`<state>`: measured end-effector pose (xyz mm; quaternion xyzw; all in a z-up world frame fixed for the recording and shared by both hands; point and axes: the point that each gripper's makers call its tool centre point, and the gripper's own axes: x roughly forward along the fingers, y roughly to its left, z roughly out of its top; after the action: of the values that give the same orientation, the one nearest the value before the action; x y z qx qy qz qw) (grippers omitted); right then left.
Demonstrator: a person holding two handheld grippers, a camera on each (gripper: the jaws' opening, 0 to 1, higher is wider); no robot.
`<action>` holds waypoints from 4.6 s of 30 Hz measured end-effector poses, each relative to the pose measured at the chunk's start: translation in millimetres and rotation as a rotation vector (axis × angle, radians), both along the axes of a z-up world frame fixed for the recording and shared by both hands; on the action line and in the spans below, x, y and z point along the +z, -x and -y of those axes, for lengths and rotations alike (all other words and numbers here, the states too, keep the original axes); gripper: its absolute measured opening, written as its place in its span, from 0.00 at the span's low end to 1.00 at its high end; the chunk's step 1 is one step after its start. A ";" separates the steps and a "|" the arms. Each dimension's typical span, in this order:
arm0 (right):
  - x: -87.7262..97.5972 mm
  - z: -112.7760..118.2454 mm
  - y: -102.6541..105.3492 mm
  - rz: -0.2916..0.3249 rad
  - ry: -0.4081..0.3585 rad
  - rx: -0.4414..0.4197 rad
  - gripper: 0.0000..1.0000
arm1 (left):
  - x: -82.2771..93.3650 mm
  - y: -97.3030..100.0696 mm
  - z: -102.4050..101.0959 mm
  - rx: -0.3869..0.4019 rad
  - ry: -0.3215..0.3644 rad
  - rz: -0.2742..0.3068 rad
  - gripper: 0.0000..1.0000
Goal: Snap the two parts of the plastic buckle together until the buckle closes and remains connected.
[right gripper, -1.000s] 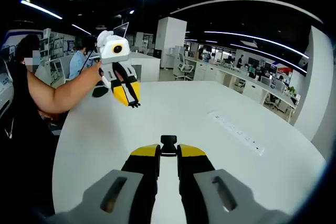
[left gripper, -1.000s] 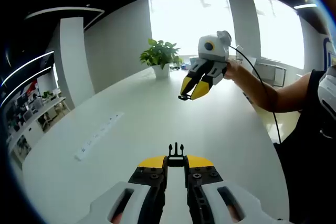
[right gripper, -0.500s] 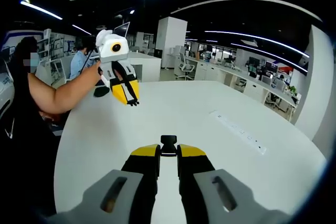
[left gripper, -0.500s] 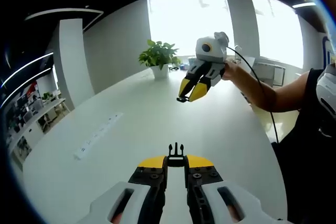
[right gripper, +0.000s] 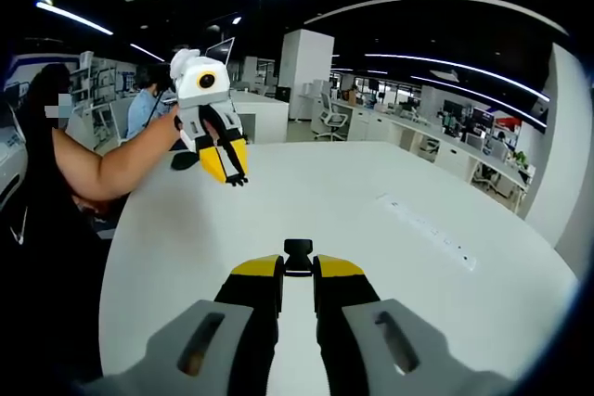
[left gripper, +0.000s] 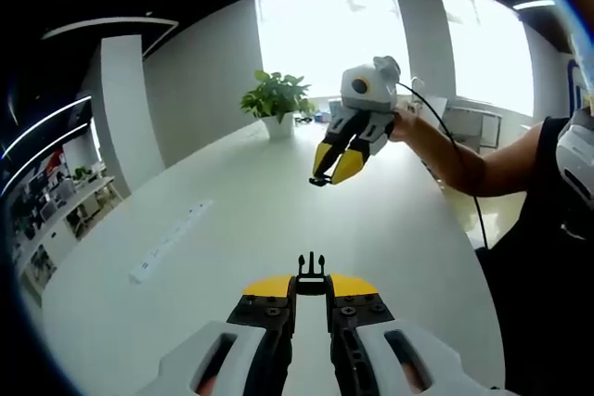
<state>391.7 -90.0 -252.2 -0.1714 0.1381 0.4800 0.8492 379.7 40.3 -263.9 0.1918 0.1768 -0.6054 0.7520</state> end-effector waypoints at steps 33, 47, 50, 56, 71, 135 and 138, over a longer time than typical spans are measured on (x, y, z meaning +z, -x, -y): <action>-2.9 5.1 13.4 -0.004 -0.004 -0.006 0.13 | -3.4 11.0 -1.3 -0.017 -0.005 -0.011 0.11; -5.8 -2.0 21.3 -0.001 0.000 0.009 0.13 | -6.6 19.9 -8.0 -0.021 -0.013 -0.011 0.11; -5.7 -3.5 23.2 0.001 0.003 0.011 0.13 | -6.9 20.7 -9.7 -0.020 -0.013 -0.011 0.11; -6.7 -7.4 26.2 0.001 0.007 0.017 0.13 | -8.3 23.2 -11.8 -0.022 -0.013 -0.012 0.11; -14.0 -6.8 24.4 -0.015 -0.004 0.016 0.13 | -13.0 24.4 -13.5 -0.026 -0.012 -0.013 0.11; -40.2 -10.8 24.7 -0.033 -0.017 0.044 0.13 | -34.8 24.2 -9.5 -0.038 -0.031 -0.045 0.11; -41.0 -11.3 24.3 -0.035 -0.017 0.045 0.13 | -36.0 23.3 -10.2 -0.036 -0.029 -0.048 0.11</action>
<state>367.5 -78.7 -293.1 -0.1588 0.1447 0.5029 0.8372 356.3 50.4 -299.9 0.1911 0.2002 -0.6205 0.7337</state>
